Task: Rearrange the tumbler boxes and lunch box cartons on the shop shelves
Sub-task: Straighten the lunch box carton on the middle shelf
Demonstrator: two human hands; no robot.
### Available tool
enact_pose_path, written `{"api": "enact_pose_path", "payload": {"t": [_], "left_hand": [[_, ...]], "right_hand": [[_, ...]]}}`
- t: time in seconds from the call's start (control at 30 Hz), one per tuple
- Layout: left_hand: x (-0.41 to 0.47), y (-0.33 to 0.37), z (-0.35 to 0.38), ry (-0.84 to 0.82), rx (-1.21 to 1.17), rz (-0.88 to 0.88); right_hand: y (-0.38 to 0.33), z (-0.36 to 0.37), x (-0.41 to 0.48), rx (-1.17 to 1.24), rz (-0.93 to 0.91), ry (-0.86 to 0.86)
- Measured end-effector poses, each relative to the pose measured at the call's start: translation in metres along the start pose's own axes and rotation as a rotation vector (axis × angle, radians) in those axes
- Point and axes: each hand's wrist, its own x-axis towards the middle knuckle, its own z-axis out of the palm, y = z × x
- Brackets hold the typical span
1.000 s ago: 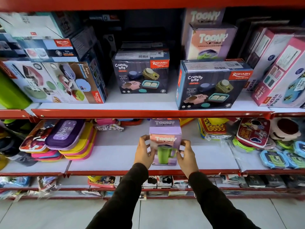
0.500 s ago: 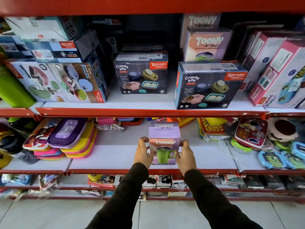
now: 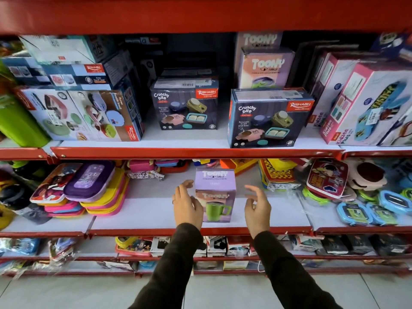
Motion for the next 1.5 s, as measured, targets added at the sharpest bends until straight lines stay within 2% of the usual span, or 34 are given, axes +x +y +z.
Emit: {"api": "enact_pose_path", "payload": {"t": [0.13,0.23,0.3,0.43,0.53,0.73,1.0,1.17,1.3,1.5], "left_hand": [[0.024,0.072,-0.002,0.093,-0.134,0.319],[0.055,0.132,0.0,0.032,-0.192,0.409],[0.072,0.162,0.003,-0.04,-0.214,0.382],[0.087,0.188,0.012,-0.196,-0.298,0.24],[0.082,0.188,0.015,-0.246,-0.39,0.203],[0.081,0.179,-0.001,-0.109,-0.485,0.207],[0.101,0.143,-0.065,0.198,-0.477,0.218],[0.124,0.112,-0.102,0.189,-0.48,0.152],[0.138,0.091,-0.116,0.166,-0.484,0.089],[0.146,0.075,-0.112,0.126,-0.467,0.059]], "right_hand": [[-0.054,-0.027,0.03,0.158,-0.315,0.34],[-0.094,-0.057,0.069,0.288,-0.303,0.423],[-0.109,-0.077,0.094,0.338,-0.205,0.389],[-0.112,-0.101,0.133,0.316,-0.033,0.207],[-0.108,-0.103,0.138,0.329,0.004,0.105],[-0.118,-0.09,0.118,0.287,-0.138,0.168],[-0.155,-0.017,0.1,0.189,-0.32,0.096],[-0.167,0.023,0.091,0.158,-0.364,-0.036],[-0.168,0.041,0.088,0.155,-0.329,-0.124],[-0.162,0.052,0.085,0.067,-0.337,-0.084]]}}
